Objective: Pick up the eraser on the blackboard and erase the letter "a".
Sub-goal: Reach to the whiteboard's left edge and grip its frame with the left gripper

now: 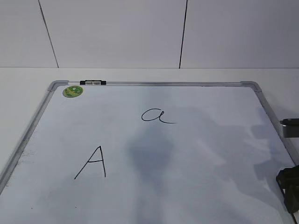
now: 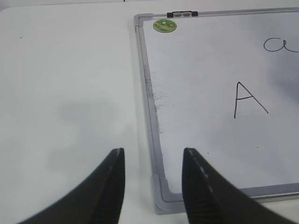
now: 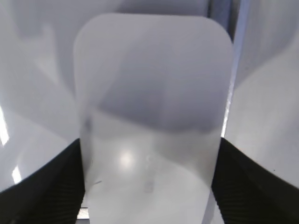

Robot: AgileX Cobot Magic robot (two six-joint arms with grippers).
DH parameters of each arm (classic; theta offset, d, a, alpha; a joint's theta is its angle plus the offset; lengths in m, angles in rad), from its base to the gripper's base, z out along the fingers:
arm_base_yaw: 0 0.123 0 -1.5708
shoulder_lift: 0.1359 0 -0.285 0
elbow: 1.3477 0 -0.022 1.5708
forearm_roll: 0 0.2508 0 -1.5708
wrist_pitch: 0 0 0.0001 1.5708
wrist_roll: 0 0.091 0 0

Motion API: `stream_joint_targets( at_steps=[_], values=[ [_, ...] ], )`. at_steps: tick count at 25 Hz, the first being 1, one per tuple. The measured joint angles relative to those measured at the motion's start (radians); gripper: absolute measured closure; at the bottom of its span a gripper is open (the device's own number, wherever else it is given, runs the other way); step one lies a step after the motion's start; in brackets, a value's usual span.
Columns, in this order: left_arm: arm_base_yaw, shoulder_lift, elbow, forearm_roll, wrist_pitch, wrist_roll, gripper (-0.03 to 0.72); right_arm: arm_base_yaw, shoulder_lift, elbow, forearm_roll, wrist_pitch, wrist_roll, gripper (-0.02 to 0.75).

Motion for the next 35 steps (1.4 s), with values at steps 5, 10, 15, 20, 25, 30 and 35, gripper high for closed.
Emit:
stream_joint_targets(
  at_steps=[5, 10, 15, 20, 25, 30, 35],
  values=[
    [0.000, 0.000, 0.000, 0.000, 0.000, 0.000, 0.381, 0.000, 0.002, 0.000, 0.000, 0.000, -0.005, 0.123],
    [0.000, 0.000, 0.000, 0.000, 0.000, 0.000, 0.381, 0.000, 0.002, 0.000, 0.000, -0.008, -0.005, 0.136],
    [0.000, 0.000, 0.000, 0.000, 0.000, 0.000, 0.381, 0.000, 0.002, 0.000, 0.000, -0.010, -0.005, 0.139],
    [0.000, 0.000, 0.000, 0.000, 0.000, 0.000, 0.381, 0.000, 0.002, 0.000, 0.000, -0.012, -0.005, 0.141],
    [0.000, 0.000, 0.000, 0.000, 0.000, 0.000, 0.381, 0.000, 0.002, 0.000, 0.000, -0.014, -0.005, 0.167],
    [0.000, 0.000, 0.000, 0.000, 0.000, 0.000, 0.381, 0.000, 0.002, 0.000, 0.000, -0.014, -0.005, 0.169],
    [0.000, 0.000, 0.000, 0.000, 0.000, 0.000, 0.366, 0.000, 0.002, -0.002, 0.000, -0.010, -0.005, 0.169]
  ],
)
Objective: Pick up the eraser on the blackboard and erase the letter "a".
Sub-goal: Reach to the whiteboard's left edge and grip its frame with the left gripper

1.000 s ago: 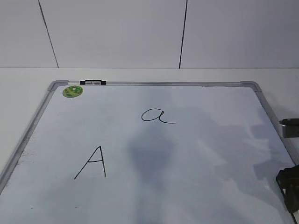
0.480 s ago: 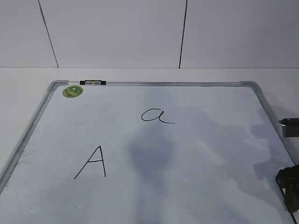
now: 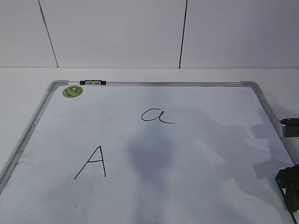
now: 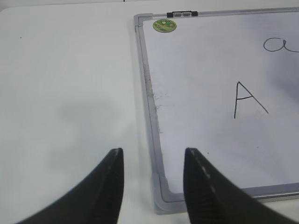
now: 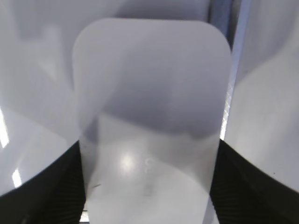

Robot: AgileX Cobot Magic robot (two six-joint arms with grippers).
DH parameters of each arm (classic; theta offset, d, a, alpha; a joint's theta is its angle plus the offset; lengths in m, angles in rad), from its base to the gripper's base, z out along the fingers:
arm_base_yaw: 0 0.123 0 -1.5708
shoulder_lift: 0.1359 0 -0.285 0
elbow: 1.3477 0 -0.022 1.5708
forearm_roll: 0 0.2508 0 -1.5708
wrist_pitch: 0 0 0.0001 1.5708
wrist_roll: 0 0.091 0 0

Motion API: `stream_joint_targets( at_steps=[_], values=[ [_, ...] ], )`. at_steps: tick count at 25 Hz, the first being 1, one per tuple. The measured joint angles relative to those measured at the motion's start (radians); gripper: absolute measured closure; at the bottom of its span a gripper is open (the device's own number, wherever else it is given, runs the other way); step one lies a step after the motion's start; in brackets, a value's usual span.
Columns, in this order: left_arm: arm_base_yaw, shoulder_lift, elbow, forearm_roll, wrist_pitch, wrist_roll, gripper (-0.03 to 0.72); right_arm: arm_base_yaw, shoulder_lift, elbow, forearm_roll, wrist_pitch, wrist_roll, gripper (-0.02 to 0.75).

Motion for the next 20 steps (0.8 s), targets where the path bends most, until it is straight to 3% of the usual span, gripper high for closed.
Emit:
stream_joint_targets(
  at_steps=[10, 20],
  values=[
    [0.000, 0.000, 0.000, 0.000, 0.000, 0.000, 0.368, 0.000, -0.015, 0.000, -0.002, 0.000, 0.000, 0.170],
    [0.000, 0.000, 0.000, 0.000, 0.000, 0.000, 0.381, 0.000, -0.203, 0.000, -0.009, 0.012, 0.000, 0.170]
  ],
)
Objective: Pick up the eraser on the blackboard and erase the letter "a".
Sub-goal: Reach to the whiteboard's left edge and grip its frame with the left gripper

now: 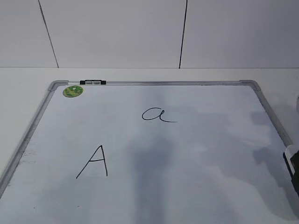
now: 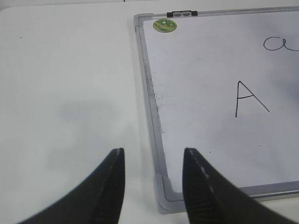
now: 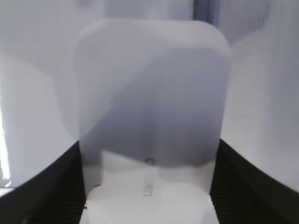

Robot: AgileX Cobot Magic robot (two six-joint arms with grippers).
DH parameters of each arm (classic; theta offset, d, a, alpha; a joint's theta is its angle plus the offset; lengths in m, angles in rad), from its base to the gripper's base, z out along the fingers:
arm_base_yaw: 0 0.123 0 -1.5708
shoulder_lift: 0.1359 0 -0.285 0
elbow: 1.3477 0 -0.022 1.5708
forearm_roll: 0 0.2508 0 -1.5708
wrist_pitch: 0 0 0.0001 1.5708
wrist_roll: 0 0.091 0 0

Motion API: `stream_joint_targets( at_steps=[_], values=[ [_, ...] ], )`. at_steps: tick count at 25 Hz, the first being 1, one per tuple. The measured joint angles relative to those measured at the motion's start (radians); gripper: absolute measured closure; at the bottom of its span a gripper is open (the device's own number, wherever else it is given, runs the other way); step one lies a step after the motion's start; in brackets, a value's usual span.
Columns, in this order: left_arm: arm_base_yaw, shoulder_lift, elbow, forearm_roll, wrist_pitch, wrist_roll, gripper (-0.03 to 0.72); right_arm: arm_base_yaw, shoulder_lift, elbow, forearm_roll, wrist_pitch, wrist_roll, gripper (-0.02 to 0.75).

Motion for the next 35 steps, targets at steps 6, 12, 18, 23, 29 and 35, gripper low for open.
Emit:
stream_joint_targets(
  at_steps=[6, 12, 18, 23, 29, 35],
  values=[
    [0.000, 0.000, 0.000, 0.000, 0.000, 0.000, 0.381, 0.000, -0.068, 0.000, 0.000, 0.063, 0.000, 0.170],
    [0.000, 0.000, 0.000, 0.000, 0.000, 0.000, 0.381, 0.000, -0.164, 0.000, 0.000, 0.098, -0.005, 0.170],
    [0.000, 0.000, 0.000, 0.000, 0.000, 0.000, 0.381, 0.000, -0.210, 0.000, 0.000, 0.123, -0.005, 0.170],
    [0.000, 0.000, 0.000, -0.017, 0.000, 0.000, 0.381, 0.000, -0.211, 0.000, 0.026, 0.122, -0.005, 0.170],
    [0.000, 0.010, 0.000, -0.050, -0.004, 0.000, 0.395, 0.000, -0.211, 0.000, 0.055, 0.119, -0.007, 0.170],
    [0.000, 0.155, -0.025, -0.121, -0.155, 0.000, 0.397, 0.000, -0.211, 0.000, 0.057, 0.115, -0.008, 0.170]
  ],
)
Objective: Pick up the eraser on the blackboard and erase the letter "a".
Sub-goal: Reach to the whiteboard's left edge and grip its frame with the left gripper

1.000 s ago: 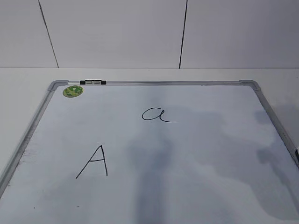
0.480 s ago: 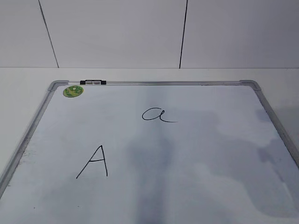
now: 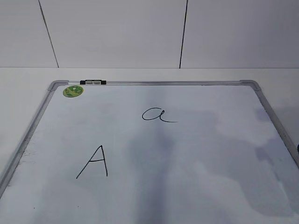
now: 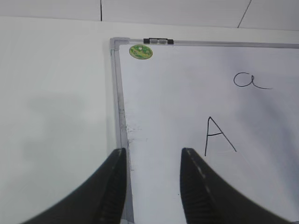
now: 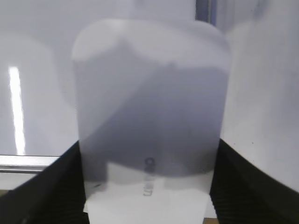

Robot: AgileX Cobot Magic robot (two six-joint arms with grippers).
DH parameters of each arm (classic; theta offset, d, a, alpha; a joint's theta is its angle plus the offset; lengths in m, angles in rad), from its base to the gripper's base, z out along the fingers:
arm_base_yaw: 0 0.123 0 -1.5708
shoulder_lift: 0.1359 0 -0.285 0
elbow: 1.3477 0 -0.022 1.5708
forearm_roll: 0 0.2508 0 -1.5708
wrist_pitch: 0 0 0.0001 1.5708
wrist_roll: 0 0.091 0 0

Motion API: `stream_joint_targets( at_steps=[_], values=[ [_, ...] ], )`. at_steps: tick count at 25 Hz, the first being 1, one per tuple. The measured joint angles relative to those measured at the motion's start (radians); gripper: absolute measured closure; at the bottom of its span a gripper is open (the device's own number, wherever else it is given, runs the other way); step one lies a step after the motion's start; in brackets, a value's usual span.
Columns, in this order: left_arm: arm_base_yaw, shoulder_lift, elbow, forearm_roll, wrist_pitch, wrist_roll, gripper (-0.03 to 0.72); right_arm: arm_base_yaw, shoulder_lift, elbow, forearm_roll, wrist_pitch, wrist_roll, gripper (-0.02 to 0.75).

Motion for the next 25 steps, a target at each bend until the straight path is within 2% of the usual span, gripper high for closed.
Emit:
stream_joint_targets(
  at_steps=[15, 25],
  values=[
    [0.000, 0.811, -0.049, -0.019, -0.221, 0.000, 0.397, 0.000, 0.000, 0.000, 0.001, -0.044, -0.002, 0.171],
    [0.000, 1.145, -0.231, -0.021, -0.316, 0.064, 0.397, 0.000, 0.000, 0.000, 0.002, -0.046, -0.002, 0.171]
  ],
)
